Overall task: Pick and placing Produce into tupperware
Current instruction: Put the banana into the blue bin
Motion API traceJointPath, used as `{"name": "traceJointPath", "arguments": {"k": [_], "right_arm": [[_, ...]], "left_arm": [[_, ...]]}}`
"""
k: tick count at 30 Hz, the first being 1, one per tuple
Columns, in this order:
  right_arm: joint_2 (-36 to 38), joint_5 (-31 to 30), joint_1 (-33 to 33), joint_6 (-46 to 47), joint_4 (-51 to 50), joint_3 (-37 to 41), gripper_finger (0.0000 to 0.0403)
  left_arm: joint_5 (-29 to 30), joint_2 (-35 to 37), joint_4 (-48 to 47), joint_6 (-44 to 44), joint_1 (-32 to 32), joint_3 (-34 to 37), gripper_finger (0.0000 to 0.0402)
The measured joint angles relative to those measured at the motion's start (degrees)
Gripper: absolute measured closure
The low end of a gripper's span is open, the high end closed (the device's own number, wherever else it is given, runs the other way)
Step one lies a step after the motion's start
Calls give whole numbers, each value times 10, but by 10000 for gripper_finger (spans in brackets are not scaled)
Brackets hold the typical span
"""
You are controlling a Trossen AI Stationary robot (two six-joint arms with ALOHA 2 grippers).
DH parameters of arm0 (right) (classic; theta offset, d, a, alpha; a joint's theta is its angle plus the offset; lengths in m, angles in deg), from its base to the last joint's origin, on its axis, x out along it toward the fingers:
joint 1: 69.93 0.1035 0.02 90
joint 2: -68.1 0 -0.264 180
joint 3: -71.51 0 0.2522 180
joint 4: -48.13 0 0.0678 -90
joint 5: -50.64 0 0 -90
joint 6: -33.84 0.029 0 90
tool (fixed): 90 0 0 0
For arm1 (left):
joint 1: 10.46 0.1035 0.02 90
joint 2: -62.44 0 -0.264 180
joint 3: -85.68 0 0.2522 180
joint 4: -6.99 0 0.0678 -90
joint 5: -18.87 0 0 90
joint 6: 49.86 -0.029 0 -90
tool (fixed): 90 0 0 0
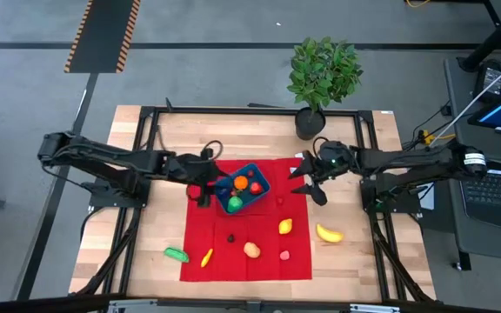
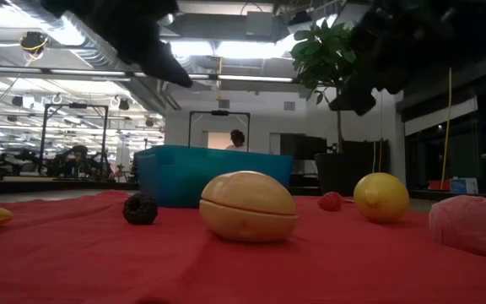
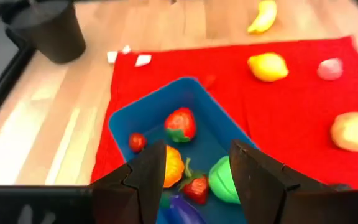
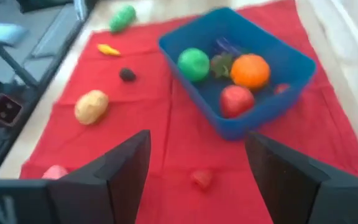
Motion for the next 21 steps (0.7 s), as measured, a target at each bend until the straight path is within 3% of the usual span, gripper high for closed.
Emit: {"name": "traceJointPath", "arguments": {"k": [5,10,13,21], "right_arm": [[-1,-17,0,-2,-78,-55,139],[-1,-78,5,53,-268,-106,139],[2,-112,18,94,-359,-111,139],[43,-135,93,233,-430,-111,139]], "left_arm": [[28,62,28,2,-23,50,234],[95,121,94,17,-45,129,234],[100,146,139,22,-54,171,234],[100,163,183,34,-66,202,234]]}}
